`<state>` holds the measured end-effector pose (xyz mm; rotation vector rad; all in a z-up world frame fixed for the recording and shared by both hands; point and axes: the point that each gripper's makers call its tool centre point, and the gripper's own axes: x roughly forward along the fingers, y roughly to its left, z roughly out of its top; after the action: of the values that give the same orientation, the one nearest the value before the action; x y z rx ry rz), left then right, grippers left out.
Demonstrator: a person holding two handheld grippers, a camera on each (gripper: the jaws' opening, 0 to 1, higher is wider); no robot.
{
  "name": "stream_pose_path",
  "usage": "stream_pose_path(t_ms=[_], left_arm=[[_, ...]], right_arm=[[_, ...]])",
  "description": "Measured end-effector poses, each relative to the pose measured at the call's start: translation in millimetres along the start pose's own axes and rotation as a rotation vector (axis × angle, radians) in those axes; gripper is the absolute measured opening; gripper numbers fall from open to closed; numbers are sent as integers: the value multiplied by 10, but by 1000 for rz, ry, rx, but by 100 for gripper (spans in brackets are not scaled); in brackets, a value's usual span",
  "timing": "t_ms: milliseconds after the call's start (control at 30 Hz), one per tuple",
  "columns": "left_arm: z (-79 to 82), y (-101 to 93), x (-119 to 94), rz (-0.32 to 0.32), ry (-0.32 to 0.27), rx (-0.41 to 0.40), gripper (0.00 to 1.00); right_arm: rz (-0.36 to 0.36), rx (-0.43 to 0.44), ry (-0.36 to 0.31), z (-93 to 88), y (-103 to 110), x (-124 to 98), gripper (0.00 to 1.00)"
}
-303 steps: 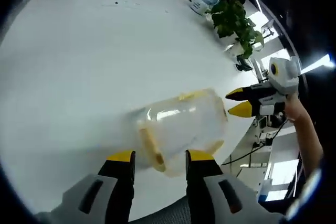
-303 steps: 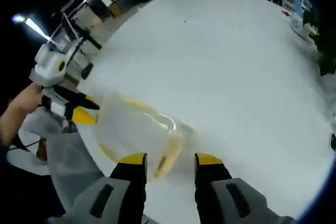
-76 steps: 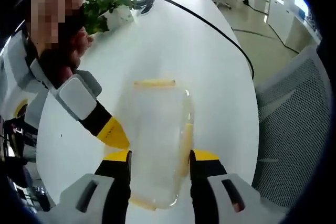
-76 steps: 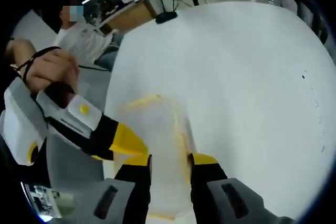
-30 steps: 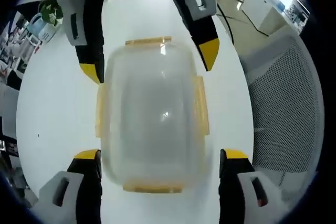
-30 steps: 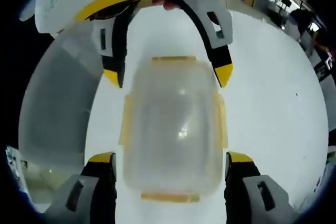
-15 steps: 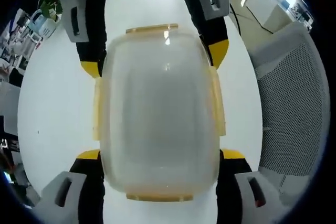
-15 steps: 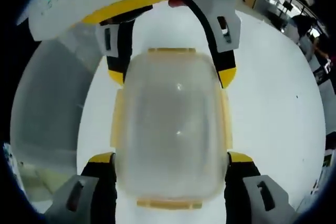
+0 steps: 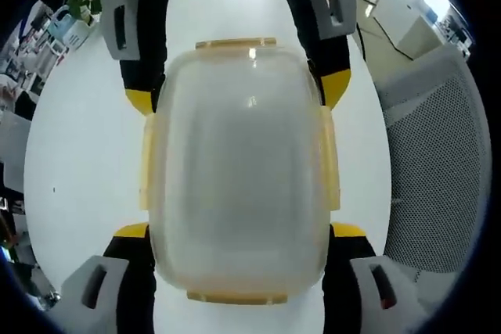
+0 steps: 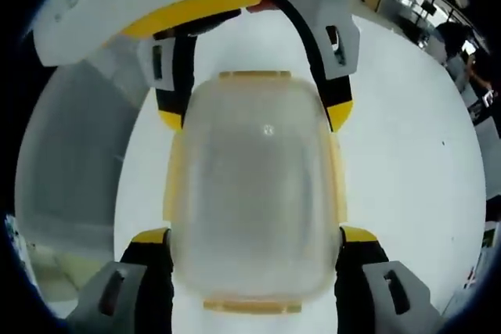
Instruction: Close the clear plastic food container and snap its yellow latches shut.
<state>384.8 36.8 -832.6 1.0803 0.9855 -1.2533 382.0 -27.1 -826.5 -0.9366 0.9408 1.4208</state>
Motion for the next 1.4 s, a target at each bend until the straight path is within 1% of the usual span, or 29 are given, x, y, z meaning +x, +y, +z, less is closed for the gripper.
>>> stream_pose_path(t_ms=[167, 233, 433, 767, 900, 1133, 1233, 1400], left_arm=[[3, -1, -2, -2, -6, 0, 90], [-30, 6, -12, -3, 4, 12, 90], [-183, 21, -42, -5, 22, 28, 90], [-361, -1, -82, -6, 14, 28, 90], [-459, -20, -104, -8, 13, 32, 90], [-658, -40, -135, -10, 30, 37, 90], [-741, -34, -159, -12, 16, 32, 90], [-828, -30, -184, -14, -4, 27, 90]], right_arm=[[0, 5, 14, 0, -6, 12, 86], [-2, 13, 5, 30, -9, 15, 86], [-8, 26, -7, 161, -16, 65, 86], [-12, 27, -19, 357, 8, 140, 86], [-14, 29, -21, 448, 31, 174, 87], [-15, 32, -20, 631, 54, 246, 87], [-14, 30, -17, 701, 40, 280, 87], [-12, 29, -4, 794, 20, 326, 87]])
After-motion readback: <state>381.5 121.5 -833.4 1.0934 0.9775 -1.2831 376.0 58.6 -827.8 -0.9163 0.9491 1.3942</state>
